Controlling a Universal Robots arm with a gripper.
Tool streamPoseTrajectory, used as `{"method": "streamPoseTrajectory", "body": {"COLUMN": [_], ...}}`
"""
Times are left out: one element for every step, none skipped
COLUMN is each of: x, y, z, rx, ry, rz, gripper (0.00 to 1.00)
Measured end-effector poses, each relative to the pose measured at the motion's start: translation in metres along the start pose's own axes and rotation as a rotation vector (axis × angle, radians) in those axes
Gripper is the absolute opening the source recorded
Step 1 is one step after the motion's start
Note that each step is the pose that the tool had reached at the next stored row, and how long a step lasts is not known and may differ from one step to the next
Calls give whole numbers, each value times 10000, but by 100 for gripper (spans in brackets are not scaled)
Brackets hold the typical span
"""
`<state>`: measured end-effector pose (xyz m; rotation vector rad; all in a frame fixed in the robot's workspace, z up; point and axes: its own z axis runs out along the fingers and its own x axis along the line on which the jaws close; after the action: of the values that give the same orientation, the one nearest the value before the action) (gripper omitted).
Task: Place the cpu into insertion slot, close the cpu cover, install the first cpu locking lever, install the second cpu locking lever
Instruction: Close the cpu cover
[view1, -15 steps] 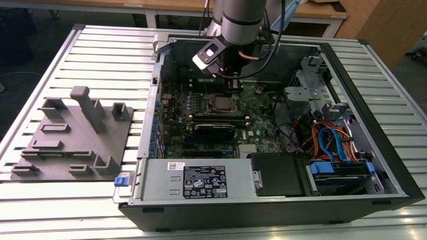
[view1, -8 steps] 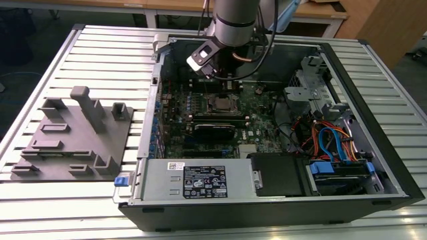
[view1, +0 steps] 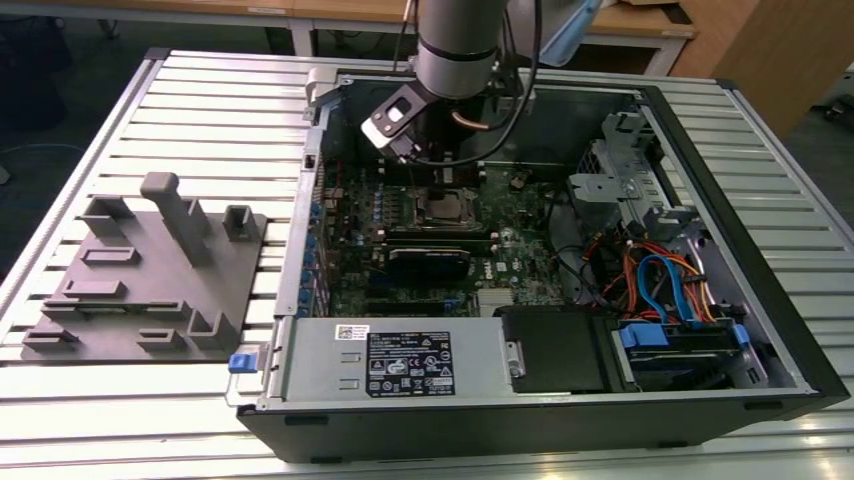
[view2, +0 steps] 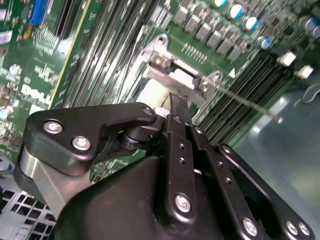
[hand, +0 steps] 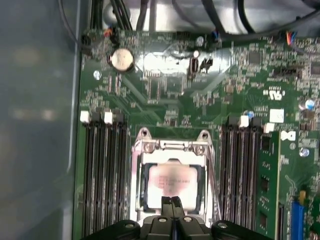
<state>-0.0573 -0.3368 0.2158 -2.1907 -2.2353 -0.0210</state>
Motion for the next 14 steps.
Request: {"method": "streamPoseTrajectory", "body": {"x": [1, 1, 1, 2, 2, 1, 1, 1, 1, 0, 0, 0, 0, 0], "y": [-22, -40, -56, -70, -79, -84, -85, -85, -86, -86, -87, -87, -87, -88], "z": [5, 11, 18, 28, 42, 54, 64, 73, 81, 91, 99, 108, 118, 132], "rx": [0, 0, -1, -1, -1, -1, 1, 5, 9, 14, 18, 22, 25, 26], "ry": [1, 1, 1, 3, 2, 1, 2, 2, 1, 1, 1, 0, 1, 2], "rz": [-4, -6, -6, -7, -8, -9, -10, -10, -11, -10, -11, -10, -9, -8], "gripper": [10, 10, 10, 10, 10, 10, 10, 10, 10, 10, 10, 10, 10, 10]}}
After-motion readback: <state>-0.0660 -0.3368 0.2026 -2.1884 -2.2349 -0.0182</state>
